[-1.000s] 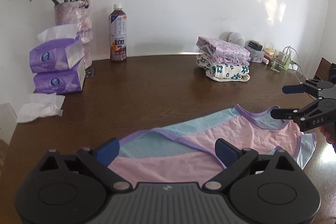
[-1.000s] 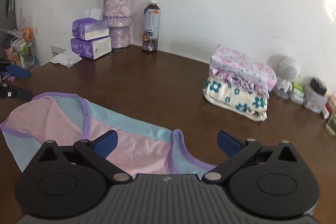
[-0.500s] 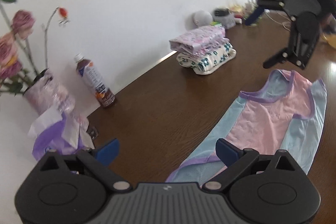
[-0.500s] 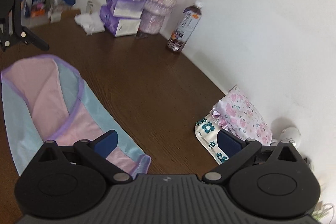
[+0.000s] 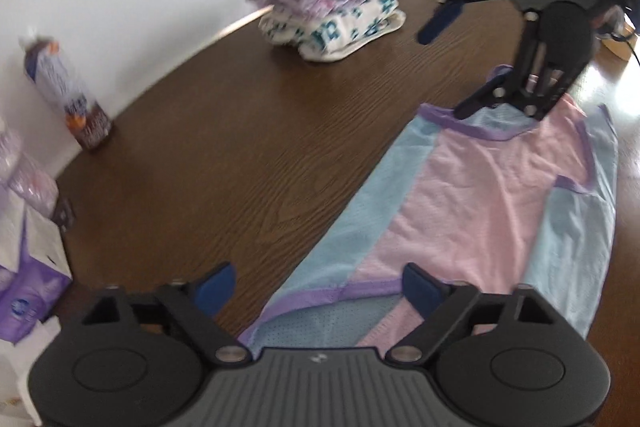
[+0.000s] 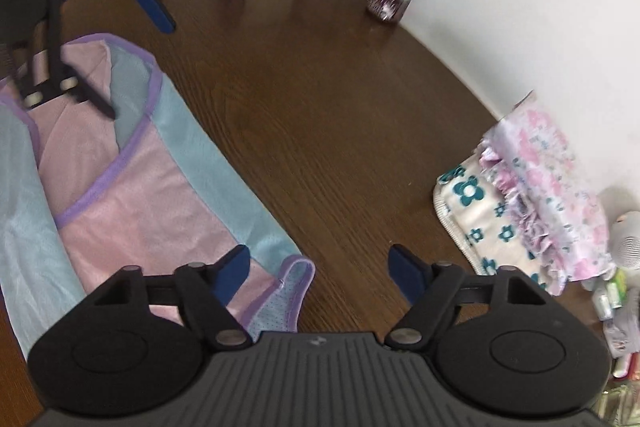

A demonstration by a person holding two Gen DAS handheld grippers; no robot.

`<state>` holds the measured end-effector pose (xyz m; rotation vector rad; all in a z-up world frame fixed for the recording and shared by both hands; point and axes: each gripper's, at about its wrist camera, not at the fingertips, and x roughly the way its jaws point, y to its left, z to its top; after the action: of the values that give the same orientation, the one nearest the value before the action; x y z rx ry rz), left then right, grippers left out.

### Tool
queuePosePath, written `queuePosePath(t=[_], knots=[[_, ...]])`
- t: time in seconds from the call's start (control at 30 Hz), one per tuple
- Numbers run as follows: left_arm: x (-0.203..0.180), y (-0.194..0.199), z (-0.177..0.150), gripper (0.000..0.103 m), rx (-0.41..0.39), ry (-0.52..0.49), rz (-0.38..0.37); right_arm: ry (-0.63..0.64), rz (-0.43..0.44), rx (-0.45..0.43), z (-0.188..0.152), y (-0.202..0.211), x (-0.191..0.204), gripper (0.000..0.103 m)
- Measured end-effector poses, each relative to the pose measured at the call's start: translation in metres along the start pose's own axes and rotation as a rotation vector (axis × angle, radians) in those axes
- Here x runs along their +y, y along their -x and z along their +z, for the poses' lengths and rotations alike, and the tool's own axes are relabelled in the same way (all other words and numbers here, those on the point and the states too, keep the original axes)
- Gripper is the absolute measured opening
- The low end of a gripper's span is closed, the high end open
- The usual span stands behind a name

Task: Fold clothes
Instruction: 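Lower the left tool toward the shoulder strap while the right tool approaches the hem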

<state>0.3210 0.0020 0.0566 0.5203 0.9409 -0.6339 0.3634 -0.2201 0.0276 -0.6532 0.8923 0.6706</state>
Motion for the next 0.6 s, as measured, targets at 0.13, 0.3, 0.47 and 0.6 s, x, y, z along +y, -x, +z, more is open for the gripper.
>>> queuePosePath(t=[0.13, 0.3, 0.47, 0.6], knots=[[0.019, -0.019, 0.001, 0.055, 0.051, 0.033, -0.034, -0.002, 0.069, 0.027, -0.002, -0.013, -0.011, 0.052], [0.032, -0.032, 0.004, 0.032, 0.086, 0.011, -0.091, -0.001, 0.145, 0.030, -0.002, -0.025, -0.017, 0.049], [0.038, -0.038, 0.009, 0.027, 0.117, -0.025, -0.138, -0.008, 0.175, 0.045, -0.001, -0.032, -0.021, 0.041], [0.041, -0.039, 0.011, 0.027, 0.139, -0.056, -0.167, -0.015, 0.196, 0.059, 0.000, -0.038, -0.025, 0.036]])
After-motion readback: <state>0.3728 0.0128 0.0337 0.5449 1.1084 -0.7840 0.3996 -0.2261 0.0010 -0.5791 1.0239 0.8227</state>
